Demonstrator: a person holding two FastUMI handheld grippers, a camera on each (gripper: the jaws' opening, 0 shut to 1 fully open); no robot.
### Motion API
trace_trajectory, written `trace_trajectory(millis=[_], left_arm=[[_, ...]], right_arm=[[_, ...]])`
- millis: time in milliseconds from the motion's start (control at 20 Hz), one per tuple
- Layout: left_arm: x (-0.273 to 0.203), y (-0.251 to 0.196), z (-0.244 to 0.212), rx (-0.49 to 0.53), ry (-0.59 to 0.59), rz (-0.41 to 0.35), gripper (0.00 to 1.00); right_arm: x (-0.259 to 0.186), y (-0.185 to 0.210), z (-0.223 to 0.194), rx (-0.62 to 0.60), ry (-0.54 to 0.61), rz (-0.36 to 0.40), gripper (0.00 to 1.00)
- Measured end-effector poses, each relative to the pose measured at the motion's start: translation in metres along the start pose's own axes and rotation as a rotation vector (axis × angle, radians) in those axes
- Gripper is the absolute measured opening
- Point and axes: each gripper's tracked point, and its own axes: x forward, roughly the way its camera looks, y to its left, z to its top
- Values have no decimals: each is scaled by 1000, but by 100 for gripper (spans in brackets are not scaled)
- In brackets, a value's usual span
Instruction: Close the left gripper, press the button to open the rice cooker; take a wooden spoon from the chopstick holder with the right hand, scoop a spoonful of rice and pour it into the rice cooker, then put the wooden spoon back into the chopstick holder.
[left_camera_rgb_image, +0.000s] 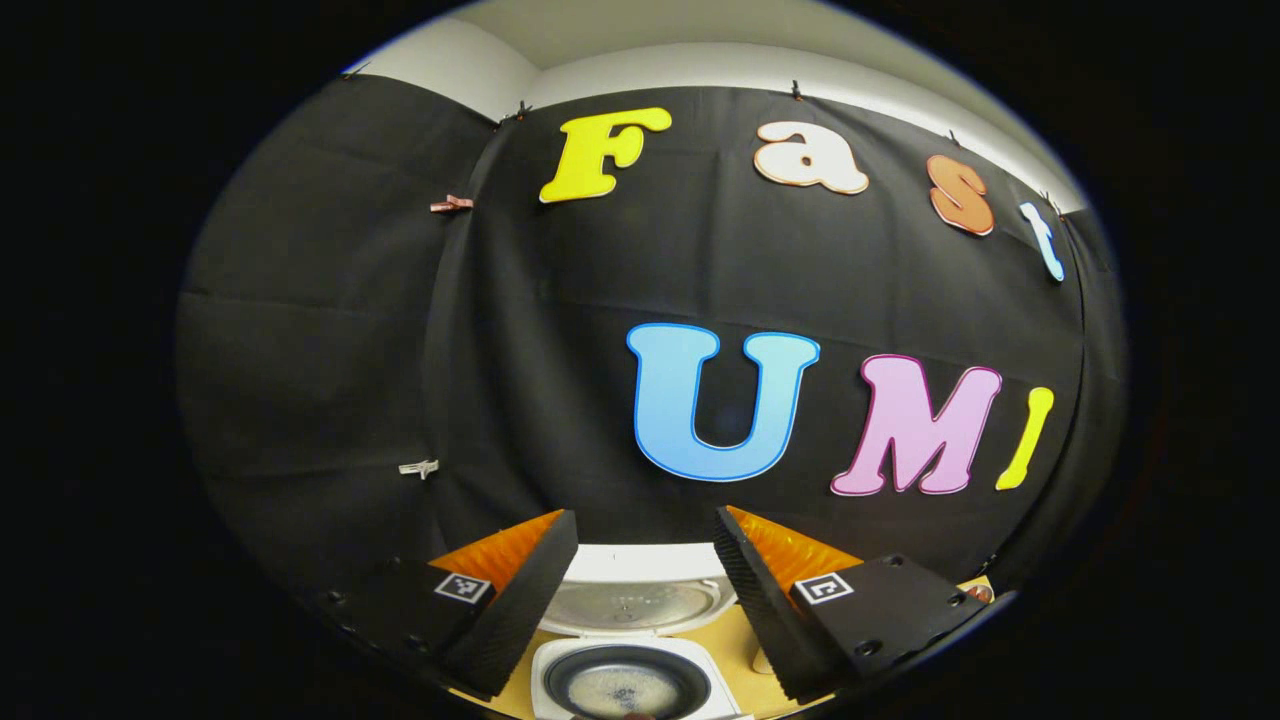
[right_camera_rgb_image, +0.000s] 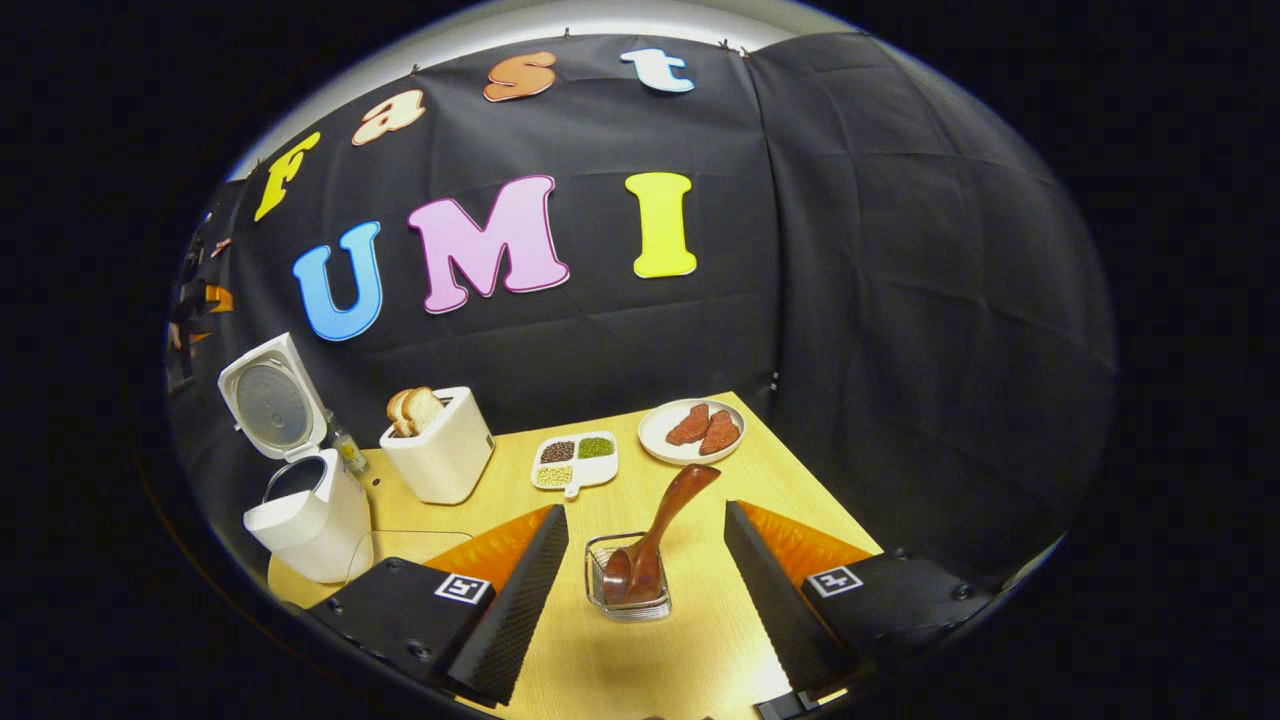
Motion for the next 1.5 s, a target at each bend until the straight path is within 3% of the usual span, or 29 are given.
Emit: trace_trajectory(millis=[300,500,750,850,1150,1500], left_arm=[[77,13,-23,33,86,3,95],[102,6,-41,41,150,-26,95],[113,16,-62,56,216,29,94],[109,20,-84,-3,288,47,94],[83,20,-92,7,343,103,96],[13,14,-129,-10,410,120,96]], right_arm=[[-28,18,5,4,-31,-6,98],[-39,21,-1,-30,-30,-12,98],[-45,29,-12,-8,-11,2,99],[-47,31,-17,17,-11,6,99],[-48,38,-29,21,-1,64,99],[-49,39,-39,-22,3,131,98]])
